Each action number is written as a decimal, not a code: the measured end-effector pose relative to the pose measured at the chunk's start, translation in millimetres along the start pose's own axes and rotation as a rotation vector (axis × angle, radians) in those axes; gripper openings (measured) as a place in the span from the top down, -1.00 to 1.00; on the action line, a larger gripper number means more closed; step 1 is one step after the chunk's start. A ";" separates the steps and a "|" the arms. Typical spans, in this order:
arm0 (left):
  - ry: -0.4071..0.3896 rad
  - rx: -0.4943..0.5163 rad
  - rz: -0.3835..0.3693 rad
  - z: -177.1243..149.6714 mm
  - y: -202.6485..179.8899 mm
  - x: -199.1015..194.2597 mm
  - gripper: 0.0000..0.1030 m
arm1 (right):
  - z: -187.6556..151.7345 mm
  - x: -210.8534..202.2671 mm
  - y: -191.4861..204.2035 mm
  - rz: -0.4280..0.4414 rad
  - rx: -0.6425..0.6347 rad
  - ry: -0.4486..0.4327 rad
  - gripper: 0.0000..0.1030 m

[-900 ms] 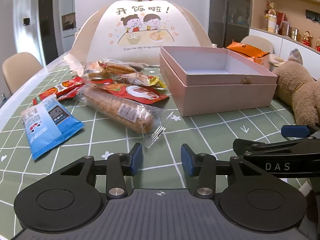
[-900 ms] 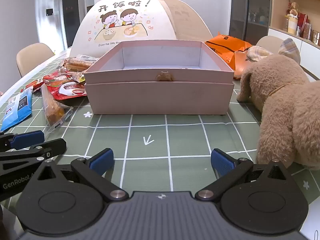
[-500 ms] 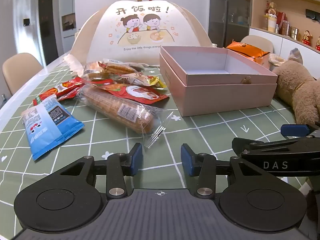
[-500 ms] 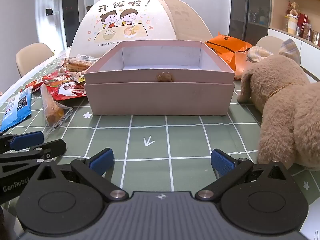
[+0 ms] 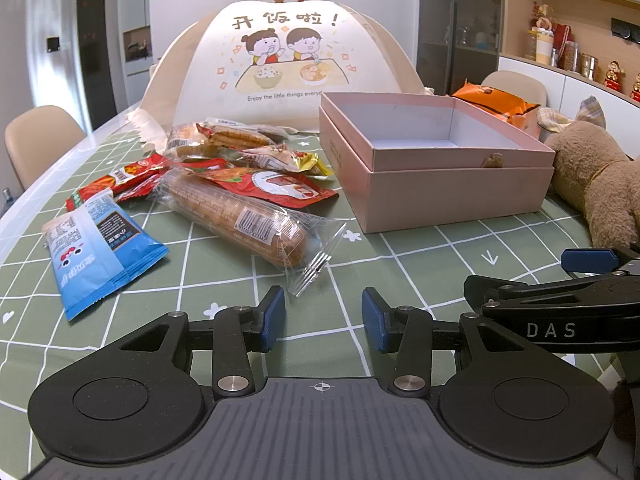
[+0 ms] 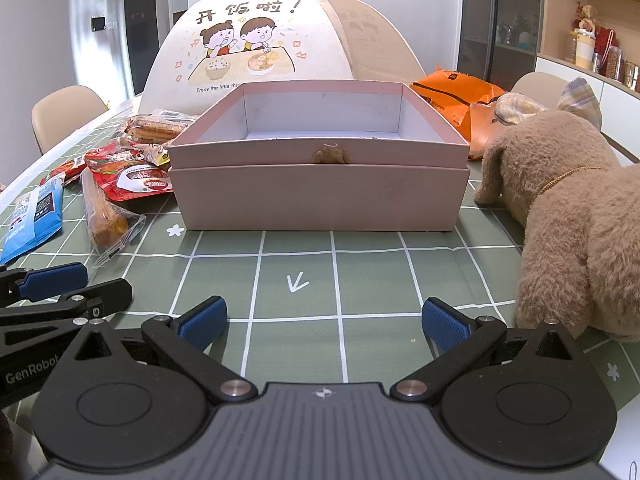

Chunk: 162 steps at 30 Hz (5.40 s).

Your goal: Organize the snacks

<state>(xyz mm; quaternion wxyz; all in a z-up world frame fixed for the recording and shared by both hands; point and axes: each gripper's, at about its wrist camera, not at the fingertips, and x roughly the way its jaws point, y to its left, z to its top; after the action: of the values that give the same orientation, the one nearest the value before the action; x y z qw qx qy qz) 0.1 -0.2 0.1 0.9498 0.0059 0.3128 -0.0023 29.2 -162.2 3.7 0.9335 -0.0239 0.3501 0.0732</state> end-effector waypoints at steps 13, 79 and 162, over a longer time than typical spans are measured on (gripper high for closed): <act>0.000 0.000 0.000 0.0 0.1 0.0 0.06 | 0.1 0.1 0.1 0.000 0.000 0.000 -1.00; 0.031 -0.160 -0.031 24.8 37.4 -13.1 0.08 | 12.8 7.1 2.6 0.042 -0.039 0.154 -1.00; 0.366 -0.166 -0.121 54.2 90.7 1.0 0.22 | 71.9 10.1 38.7 0.195 -0.112 0.226 -0.29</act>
<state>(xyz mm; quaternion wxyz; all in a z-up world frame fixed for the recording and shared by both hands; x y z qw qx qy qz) 33.8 89.8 44.0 0.8724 -0.0909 0.4791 -0.0327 77.6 -115.9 51.5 0.8739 -0.0498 0.4488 0.1799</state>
